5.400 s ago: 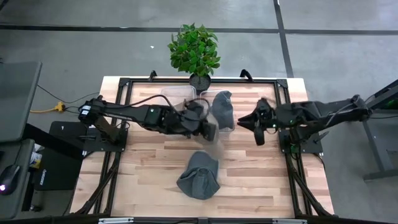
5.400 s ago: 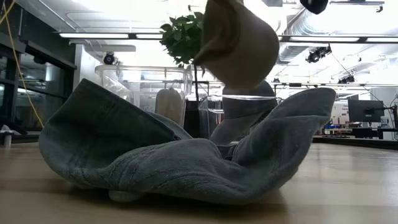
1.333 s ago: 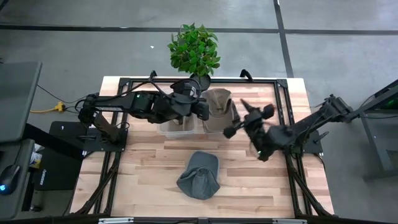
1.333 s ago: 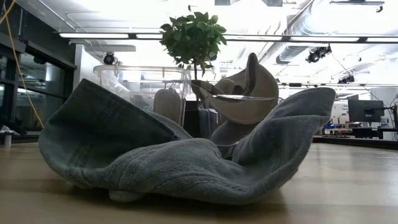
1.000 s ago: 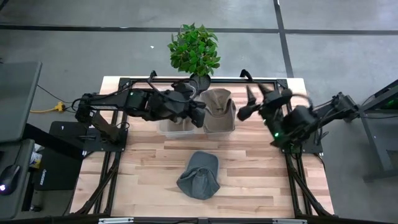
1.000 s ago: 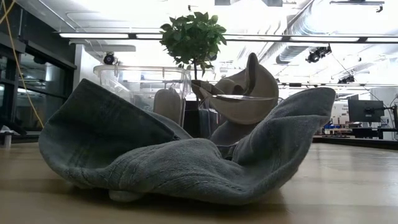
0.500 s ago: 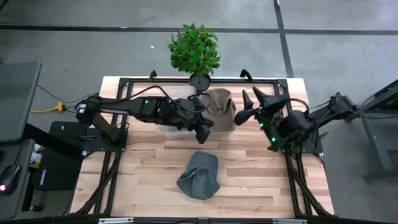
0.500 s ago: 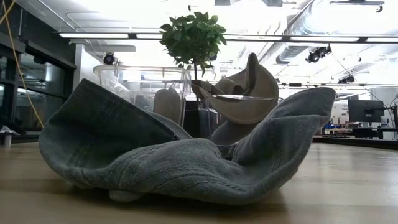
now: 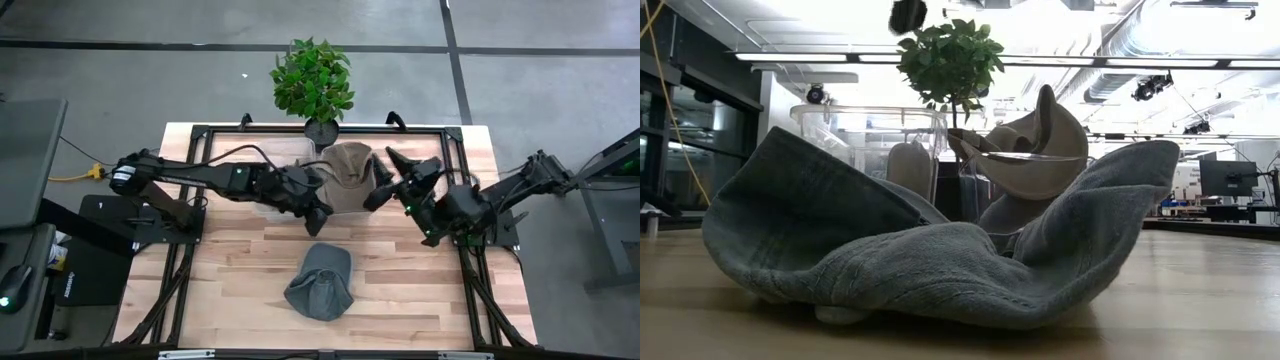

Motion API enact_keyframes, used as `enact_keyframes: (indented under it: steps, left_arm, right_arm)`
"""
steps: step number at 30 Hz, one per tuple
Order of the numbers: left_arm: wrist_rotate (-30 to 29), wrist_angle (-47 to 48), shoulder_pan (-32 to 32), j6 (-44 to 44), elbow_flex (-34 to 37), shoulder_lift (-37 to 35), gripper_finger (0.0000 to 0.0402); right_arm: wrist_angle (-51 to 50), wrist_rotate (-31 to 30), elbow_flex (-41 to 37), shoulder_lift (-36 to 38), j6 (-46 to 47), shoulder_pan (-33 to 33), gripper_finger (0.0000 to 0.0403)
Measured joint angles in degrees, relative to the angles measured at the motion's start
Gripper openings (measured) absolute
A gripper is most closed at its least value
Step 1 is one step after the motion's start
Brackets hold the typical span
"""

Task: Pick & Place hat
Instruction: Put the brown cap into the left transparent bin

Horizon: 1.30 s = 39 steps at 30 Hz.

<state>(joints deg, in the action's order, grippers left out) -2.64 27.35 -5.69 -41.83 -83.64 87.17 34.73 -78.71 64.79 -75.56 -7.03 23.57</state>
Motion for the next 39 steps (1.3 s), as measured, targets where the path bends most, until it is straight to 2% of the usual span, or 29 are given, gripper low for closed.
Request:
enact_keyframes:
  steps: [2, 5, 7, 8, 10, 12, 13, 15, 17, 19, 22, 24, 26, 31, 34, 39]
  left_arm:
    - [2.22, -5.79, 0.58, 0.29, 1.02, -0.92, 0.0000]
    - [3.92, -3.71, 0.41, 1.44, 1.99, -4.73, 0.0000]
    - [3.87, -5.89, 0.44, 2.05, 1.33, -5.72, 0.0000]
    - [3.67, -3.50, 0.45, 2.74, 1.58, -7.26, 0.0000]
    - [3.31, 0.74, 0.45, 4.07, 2.02, -9.92, 0.0000]
    - [3.35, 0.04, 0.43, 4.57, 1.32, -10.98, 0.0000]
    - [3.35, 3.19, 0.43, 4.55, 1.52, -12.36, 0.0000]
    - [3.66, 8.61, 0.37, 4.59, 1.99, -14.17, 0.0000]
    - [4.27, 7.28, 0.36, 5.14, 2.56, -14.60, 0.0000]
    - [5.18, 9.90, 0.32, 5.14, 5.73, -16.89, 0.0000]
    - [6.11, 5.14, 0.45, 4.66, 10.25, -19.57, 0.0000]
    - [5.67, 5.39, 0.43, 3.51, 14.45, -22.47, 0.0000]
    - [5.67, 1.11, 0.43, 2.52, 17.53, -23.94, 0.0000]
    - [5.37, -2.62, 0.43, 0.47, 23.62, -28.18, 0.0000]
    - [4.81, -2.08, 0.43, -0.42, 25.45, -29.50, 0.0000]
    - [4.71, -2.16, 0.43, -0.53, 27.57, -31.10, 0.0000]
  right_arm:
    - [-9.86, 7.38, 0.02, 0.42, 10.34, -1.92, 0.0177]
    - [-29.58, 21.40, 0.02, 0.97, 31.47, -7.90, 0.0172]
    - [-39.09, 30.75, -0.06, 0.79, 40.87, -12.37, 0.0170]
    - [-41.52, 34.99, -0.07, 0.44, 43.31, -14.40, 0.0170]
    - [-43.01, 40.61, -0.11, 0.34, 44.46, -17.65, 0.0170]
    - [-43.58, 43.06, 0.49, 0.64, 44.33, -20.15, 0.0169]
    - [-45.29, 43.68, 1.48, 0.68, 44.42, -21.45, 0.0169]
    - [-52.28, 44.96, 4.85, 0.71, 45.48, -24.26, 0.0169]
    - [-61.83, 47.91, 9.38, 0.13, 46.00, -27.44, 0.0169]
    - [-72.09, 51.69, 14.56, -1.27, 46.94, -30.88, 0.0169]
    - [-87.49, 57.46, 22.65, -5.16, 46.56, -35.61, 0.0170]
    - [-94.43, 60.46, 27.87, -7.99, 45.77, -38.25, 0.0173]
    - [-99.53, 64.12, 32.78, -10.60, 45.28, -40.85, 0.0179]
    - [-110.05, 71.06, 43.09, -17.77, 45.50, -45.11, 0.0197]
    - [-112.72, 75.42, 46.84, -21.71, 45.56, -46.32, 0.0205]
    - [-118.37, 76.11, 49.27, -27.08, 45.16, -46.85, 0.0213]
